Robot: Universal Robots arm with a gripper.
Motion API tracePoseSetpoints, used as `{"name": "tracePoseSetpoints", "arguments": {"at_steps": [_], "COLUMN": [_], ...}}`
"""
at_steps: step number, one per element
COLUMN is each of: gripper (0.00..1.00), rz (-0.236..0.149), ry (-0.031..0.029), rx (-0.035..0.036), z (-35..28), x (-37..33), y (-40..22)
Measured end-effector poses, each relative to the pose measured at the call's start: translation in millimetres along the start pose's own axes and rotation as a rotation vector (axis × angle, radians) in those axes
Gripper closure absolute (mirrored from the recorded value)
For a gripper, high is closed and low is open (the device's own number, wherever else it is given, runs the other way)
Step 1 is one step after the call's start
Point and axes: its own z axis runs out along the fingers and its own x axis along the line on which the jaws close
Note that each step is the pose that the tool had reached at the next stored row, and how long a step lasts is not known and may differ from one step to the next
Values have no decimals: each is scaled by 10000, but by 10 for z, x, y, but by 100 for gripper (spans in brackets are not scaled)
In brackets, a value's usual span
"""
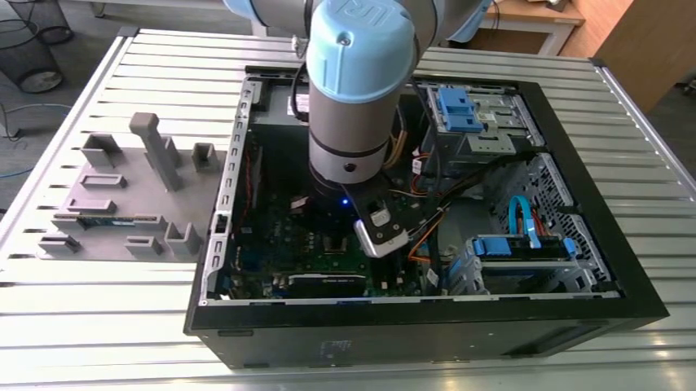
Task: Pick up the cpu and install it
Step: 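Place the cpu into insertion slot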
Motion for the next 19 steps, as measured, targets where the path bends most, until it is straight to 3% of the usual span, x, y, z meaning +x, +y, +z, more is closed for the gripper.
{"name": "tracePoseSetpoints", "arguments": {"at_steps": [3,14,19], "gripper": [89,89,89], "rz": [2,0,1], "ry": [-11,-13,-13], "rx": [-3,-2,-6], "z": [0,3,-51], "x": [35,25,25], "y": [-1,6,6]}}
